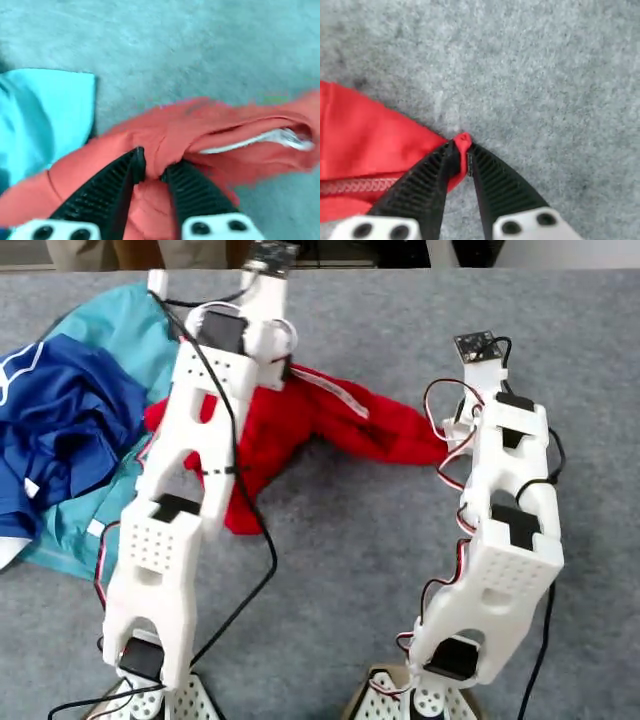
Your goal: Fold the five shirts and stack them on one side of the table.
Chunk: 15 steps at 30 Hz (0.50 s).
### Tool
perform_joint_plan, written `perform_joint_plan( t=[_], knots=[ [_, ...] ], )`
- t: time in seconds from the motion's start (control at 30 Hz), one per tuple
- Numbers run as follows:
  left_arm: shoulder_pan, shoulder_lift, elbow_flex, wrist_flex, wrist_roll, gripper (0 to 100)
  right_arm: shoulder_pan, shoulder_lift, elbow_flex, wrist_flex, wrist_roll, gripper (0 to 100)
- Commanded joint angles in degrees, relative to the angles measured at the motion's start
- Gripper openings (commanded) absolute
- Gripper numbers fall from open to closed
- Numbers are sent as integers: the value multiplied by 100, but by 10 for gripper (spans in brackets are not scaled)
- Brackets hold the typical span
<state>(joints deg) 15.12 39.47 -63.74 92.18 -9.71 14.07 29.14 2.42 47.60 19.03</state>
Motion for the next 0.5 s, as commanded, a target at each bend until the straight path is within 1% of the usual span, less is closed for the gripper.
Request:
perform_joint_plan(
  t=[0.0,0.03,0.13,0.2,0.33,0.47],
  knots=[
    [396,-110,-571,905,-26,269,110,-303,-40,-132,-26,1],
    [422,-163,-457,888,0,298,110,-303,-40,-132,-26,1],
    [413,-409,-211,879,-26,292,110,-303,-40,-132,-26,1],
    [448,-664,220,879,-70,294,110,-303,-40,-132,-26,1],
    [659,-1385,1495,879,-413,288,110,-303,-40,-132,-26,1],
    [730,-1912,3112,853,-387,271,110,-303,-40,-132,-26,1]
  ],
)
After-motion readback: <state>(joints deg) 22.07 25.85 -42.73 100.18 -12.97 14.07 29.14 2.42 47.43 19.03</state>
